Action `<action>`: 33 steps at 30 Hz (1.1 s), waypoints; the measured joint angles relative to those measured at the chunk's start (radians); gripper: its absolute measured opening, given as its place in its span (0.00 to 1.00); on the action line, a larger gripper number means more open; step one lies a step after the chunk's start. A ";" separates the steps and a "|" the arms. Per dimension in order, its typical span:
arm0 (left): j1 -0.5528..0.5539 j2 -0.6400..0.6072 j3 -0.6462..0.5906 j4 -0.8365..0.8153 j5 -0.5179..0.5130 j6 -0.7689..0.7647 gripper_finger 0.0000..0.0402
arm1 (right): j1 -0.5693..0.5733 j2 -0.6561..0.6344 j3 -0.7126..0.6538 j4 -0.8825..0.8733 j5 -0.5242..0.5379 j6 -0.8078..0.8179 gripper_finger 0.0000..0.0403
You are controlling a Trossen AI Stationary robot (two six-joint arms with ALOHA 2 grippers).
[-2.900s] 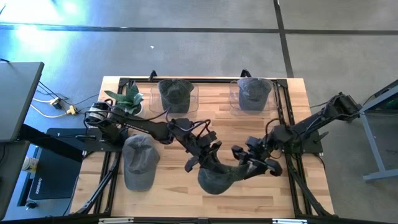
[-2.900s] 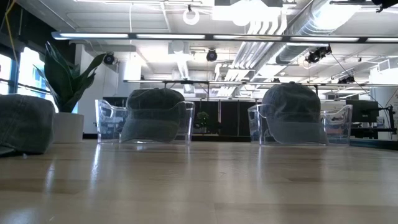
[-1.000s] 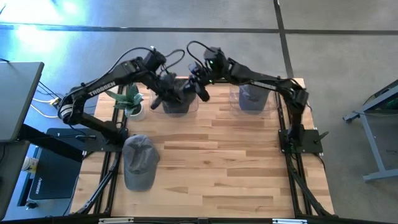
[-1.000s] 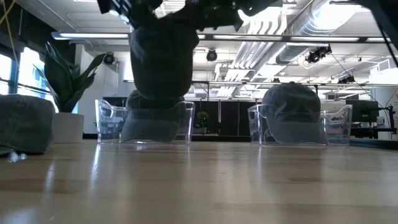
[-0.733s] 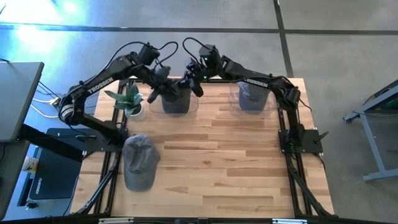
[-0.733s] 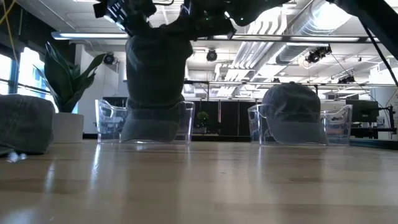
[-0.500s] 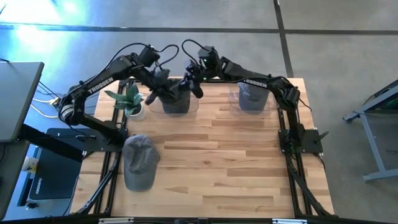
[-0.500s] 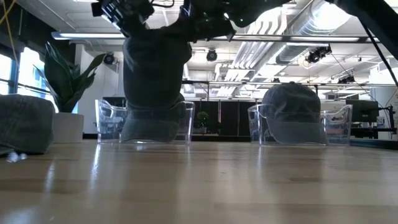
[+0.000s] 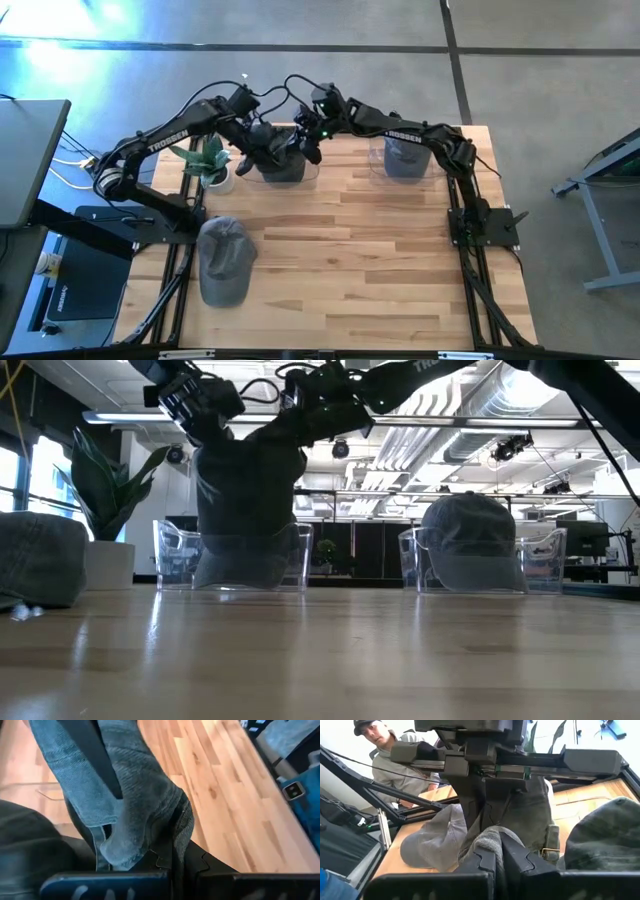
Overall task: Pick & Place hat
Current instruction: Put the black cap into the left transparent bin
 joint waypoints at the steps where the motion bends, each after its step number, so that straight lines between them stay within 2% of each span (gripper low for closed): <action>1: 0.000 0.000 -0.005 0.004 0.016 -0.011 0.00 | 0.001 0.000 0.000 -0.006 0.003 0.006 0.01; 6: 0.013 0.000 -0.028 0.020 0.041 -0.028 0.00 | 0.007 0.000 0.000 -0.023 0.021 -0.010 0.02; 11: 0.091 0.000 -0.077 0.049 0.156 -0.079 0.00 | 0.006 0.000 0.001 -0.072 0.025 -0.022 0.01; 17: 0.184 0.000 -0.113 0.066 0.206 -0.081 0.00 | 0.004 0.009 0.001 -0.087 0.028 -0.049 0.02; 23: 0.243 0.001 -0.151 0.185 0.217 -0.196 0.01 | -0.017 0.044 0.002 -0.069 0.025 -0.033 0.01; 30: 0.255 0.001 -0.201 0.340 0.206 -0.333 0.17 | -0.045 0.059 0.001 -0.077 0.051 -0.003 0.05; 33: 0.255 0.001 -0.211 0.348 0.203 -0.333 0.24 | -0.051 0.064 0.001 -0.077 0.009 0.001 0.09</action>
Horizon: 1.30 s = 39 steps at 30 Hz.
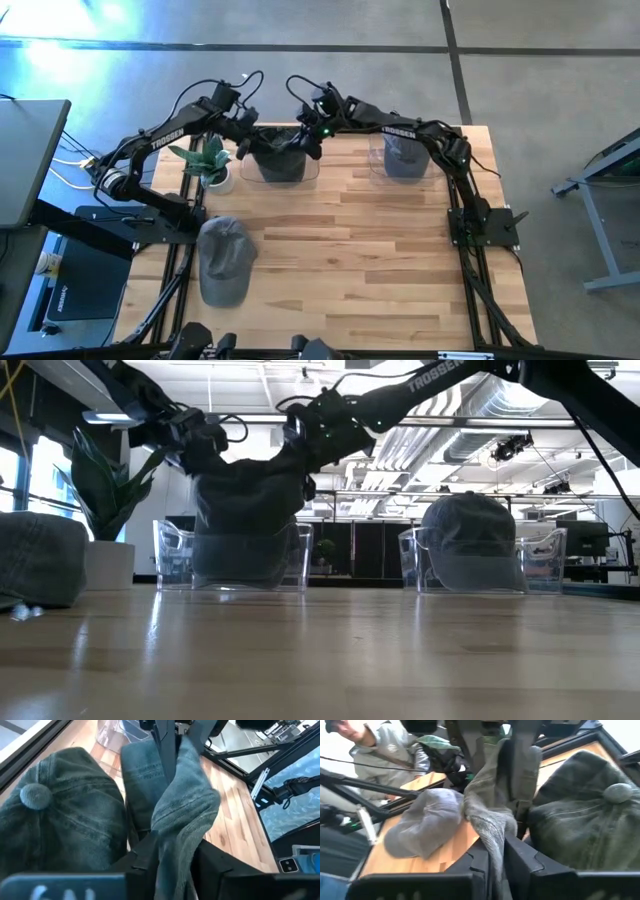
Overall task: Pick & Place hat
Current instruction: Put the black cap into the left transparent bin
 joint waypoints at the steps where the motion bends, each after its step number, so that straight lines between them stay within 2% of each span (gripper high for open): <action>1: 0.000 0.000 -0.004 0.000 -0.003 0.000 0.27 | -0.003 0.000 0.000 -0.002 -0.017 0.000 0.11; 7: 0.001 0.000 -0.007 0.000 -0.010 0.000 0.37 | -0.017 0.000 0.000 -0.010 -0.095 -0.004 0.29; 13: 0.072 -0.023 0.000 -0.002 -0.010 -0.045 0.39 | -0.073 -0.016 0.000 -0.018 -0.094 0.037 0.49; 16: 0.093 -0.029 0.021 -0.004 -0.002 -0.060 0.39 | -0.095 -0.036 0.006 -0.007 -0.116 0.045 0.54; 19: 0.091 -0.034 0.041 0.000 -0.008 -0.062 0.39 | -0.095 -0.039 0.008 -0.004 -0.130 0.031 0.54; 26: 0.037 -0.029 0.044 -0.004 -0.035 -0.009 0.40 | -0.045 -0.037 0.008 -0.006 -0.116 -0.066 0.44; 34: -0.062 -0.029 0.044 -0.004 -0.053 0.087 0.39 | 0.000 -0.026 0.007 -0.077 0.002 -0.180 0.15; 37: -0.098 -0.029 0.044 -0.003 -0.044 0.088 0.36 | 0.003 -0.026 0.008 -0.086 -0.020 -0.182 0.03; 39: -0.113 -0.029 0.044 -0.003 -0.026 0.081 0.30 | 0.003 -0.026 0.007 -0.090 -0.072 -0.154 0.02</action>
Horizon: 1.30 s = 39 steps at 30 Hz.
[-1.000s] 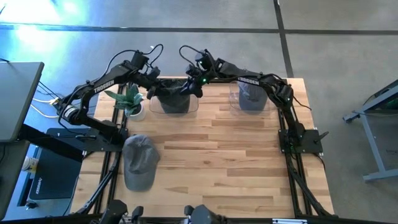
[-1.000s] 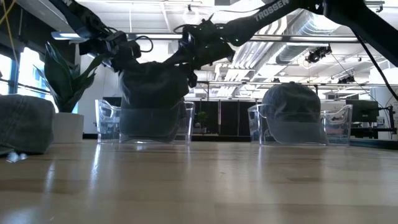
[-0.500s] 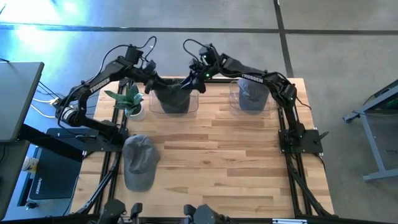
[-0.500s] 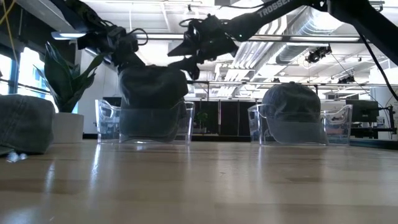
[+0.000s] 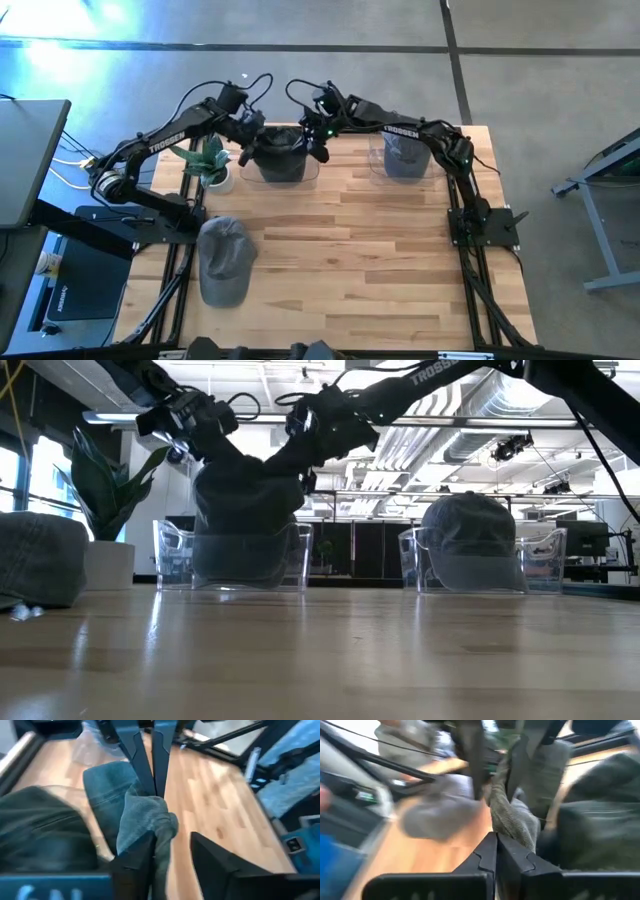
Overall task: Pick & Place hat
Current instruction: Put the black cap into the left transparent bin
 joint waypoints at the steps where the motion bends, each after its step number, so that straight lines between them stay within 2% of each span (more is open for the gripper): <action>1: -0.002 -0.001 0.000 0.000 0.020 -0.003 0.26 | -0.003 0.000 0.000 0.003 -0.046 0.026 0.02; 4: 0.001 -0.013 0.000 0.004 0.134 -0.041 0.11 | -0.015 0.000 0.000 0.071 -0.230 0.138 0.04; 6: 0.001 -0.016 0.001 0.026 0.173 -0.066 0.04 | -0.021 0.000 0.000 0.145 -0.273 0.212 0.03; 8: 0.002 -0.015 0.001 0.032 0.133 -0.095 0.04 | -0.030 0.000 0.000 0.191 -0.236 0.240 0.01; 11: 0.015 0.002 0.001 0.039 0.065 -0.108 0.05 | -0.046 0.000 0.000 0.184 -0.105 0.237 0.01; 15: 0.053 0.055 0.001 0.044 0.085 -0.171 0.01 | -0.064 0.000 0.000 0.135 0.017 0.225 0.01; 21: 0.131 0.131 0.001 0.049 0.099 -0.224 0.01 | -0.066 0.000 0.000 0.089 0.159 0.192 0.02; 27: 0.187 0.147 0.001 0.104 0.078 -0.288 0.01 | -0.073 -0.004 0.000 0.086 0.194 0.198 0.10; 33: 0.191 0.147 0.001 0.200 0.052 -0.317 0.02 | -0.065 -0.013 0.008 0.092 0.182 0.244 0.26; 39: 0.191 0.147 0.000 0.225 -0.007 -0.322 0.18 | -0.025 -0.013 0.008 0.091 0.173 0.216 0.41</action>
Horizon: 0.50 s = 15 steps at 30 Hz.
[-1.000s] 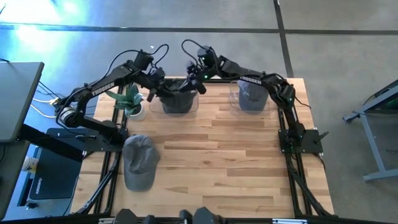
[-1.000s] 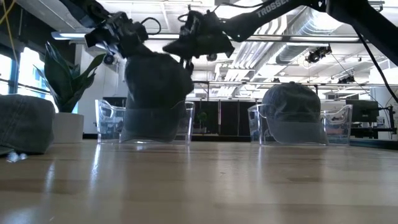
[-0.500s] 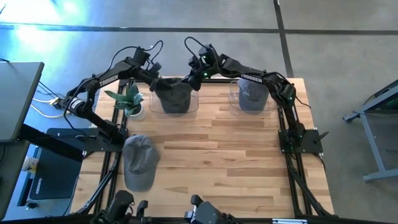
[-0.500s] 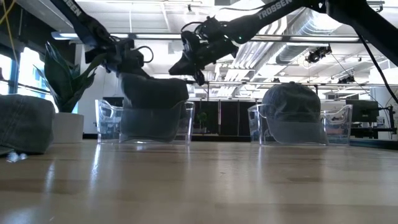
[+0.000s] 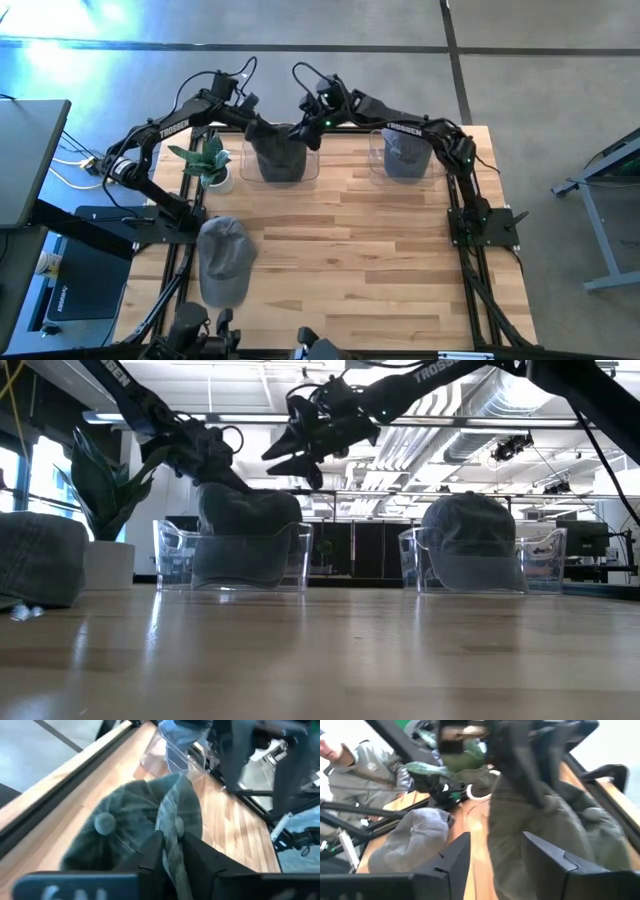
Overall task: Pick & Place hat
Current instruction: Put the black cap into the left transparent bin
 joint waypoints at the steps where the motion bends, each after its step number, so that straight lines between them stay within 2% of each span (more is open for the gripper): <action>1: 0.001 0.000 0.000 0.009 -0.003 -0.005 0.22 | 0.007 0.000 0.000 0.000 -0.005 -0.012 0.43; 4: 0.018 -0.001 0.000 0.013 -0.003 -0.027 0.30 | 0.027 0.000 0.000 -0.003 -0.007 -0.022 0.46; 7: 0.043 -0.010 0.001 0.015 0.040 -0.057 0.35 | 0.039 0.003 0.001 -0.009 0.041 -0.024 0.45; 15: 0.066 -0.074 0.091 -0.037 0.134 -0.071 0.38 | 0.018 0.011 0.001 -0.027 0.085 0.016 0.39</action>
